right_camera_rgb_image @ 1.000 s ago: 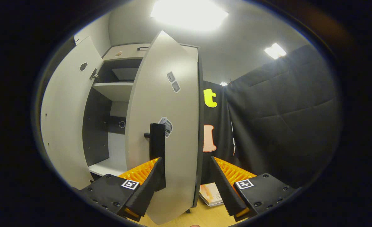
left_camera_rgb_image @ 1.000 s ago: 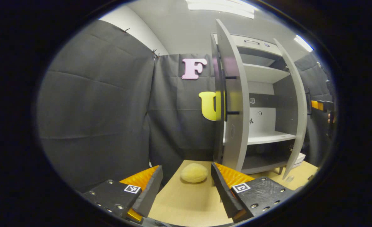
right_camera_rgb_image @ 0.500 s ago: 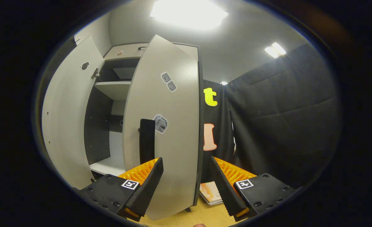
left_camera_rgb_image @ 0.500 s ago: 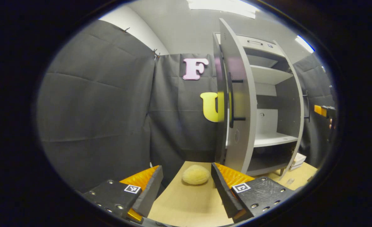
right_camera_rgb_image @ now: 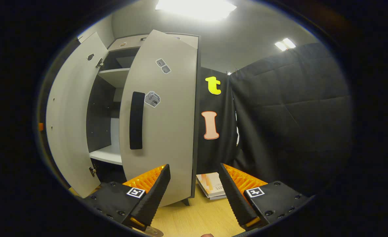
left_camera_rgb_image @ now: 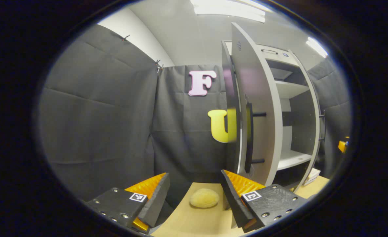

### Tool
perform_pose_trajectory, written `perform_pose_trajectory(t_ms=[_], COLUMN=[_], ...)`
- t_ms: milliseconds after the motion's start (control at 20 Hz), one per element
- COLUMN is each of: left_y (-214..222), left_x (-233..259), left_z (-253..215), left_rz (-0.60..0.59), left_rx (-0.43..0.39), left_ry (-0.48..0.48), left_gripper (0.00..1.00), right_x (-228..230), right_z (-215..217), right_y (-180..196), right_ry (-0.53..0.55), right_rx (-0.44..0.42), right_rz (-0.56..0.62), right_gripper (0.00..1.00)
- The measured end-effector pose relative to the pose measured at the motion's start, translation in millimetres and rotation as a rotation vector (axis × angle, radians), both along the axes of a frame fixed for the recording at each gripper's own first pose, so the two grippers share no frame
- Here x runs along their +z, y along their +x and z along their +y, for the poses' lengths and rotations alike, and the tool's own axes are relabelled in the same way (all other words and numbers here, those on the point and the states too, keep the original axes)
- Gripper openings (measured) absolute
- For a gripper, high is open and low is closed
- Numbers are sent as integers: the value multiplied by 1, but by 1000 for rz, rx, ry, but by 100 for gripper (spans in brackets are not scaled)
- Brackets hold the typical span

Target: Grasp the bottle in the cabinet with the left hand and place it on the coaster, then close the right door with the right hand and the left door with the left hand.

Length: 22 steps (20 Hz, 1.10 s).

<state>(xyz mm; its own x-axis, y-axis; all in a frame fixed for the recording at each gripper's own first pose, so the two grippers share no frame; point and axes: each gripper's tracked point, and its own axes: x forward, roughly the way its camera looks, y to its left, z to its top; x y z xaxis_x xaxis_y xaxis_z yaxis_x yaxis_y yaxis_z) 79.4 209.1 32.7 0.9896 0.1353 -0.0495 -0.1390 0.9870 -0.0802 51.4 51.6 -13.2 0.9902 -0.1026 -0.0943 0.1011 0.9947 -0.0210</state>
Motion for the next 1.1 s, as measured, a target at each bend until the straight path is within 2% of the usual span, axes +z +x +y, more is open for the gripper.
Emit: perform_pose_trajectory(t_ms=[50,100,350,500,650,700,800,1100], left_y=[5,10,29,31,27,27,26,24], left_x=[8,16,40,42,43,44,46,52], left_z=[-5,-10,-39,-45,-48,-50,-57,-102], left_rz=[-18,-34,-79,-86,-82,-81,-81,-100], left_rx=[-3,-7,-34,8,9,11,13,-45], left_ry=[-2,-3,12,48,45,49,54,38], left_gripper=[91,91,90,90,87,88,89,90], right_x=[-2,-3,-15,-21,-23,-23,-25,-27], right_z=[-2,-5,-22,-38,-54,-58,-63,-68], right_y=[-3,-4,-16,-22,-25,-26,-27,-26], right_ry=[4,7,-2,-12,-16,-13,0,14], right_rx=[-1,-4,-20,-29,-44,-47,-44,-11], right_rz=[4,4,18,35,37,37,38,40], right_gripper=[92,95,95,95,95,92,95,95])
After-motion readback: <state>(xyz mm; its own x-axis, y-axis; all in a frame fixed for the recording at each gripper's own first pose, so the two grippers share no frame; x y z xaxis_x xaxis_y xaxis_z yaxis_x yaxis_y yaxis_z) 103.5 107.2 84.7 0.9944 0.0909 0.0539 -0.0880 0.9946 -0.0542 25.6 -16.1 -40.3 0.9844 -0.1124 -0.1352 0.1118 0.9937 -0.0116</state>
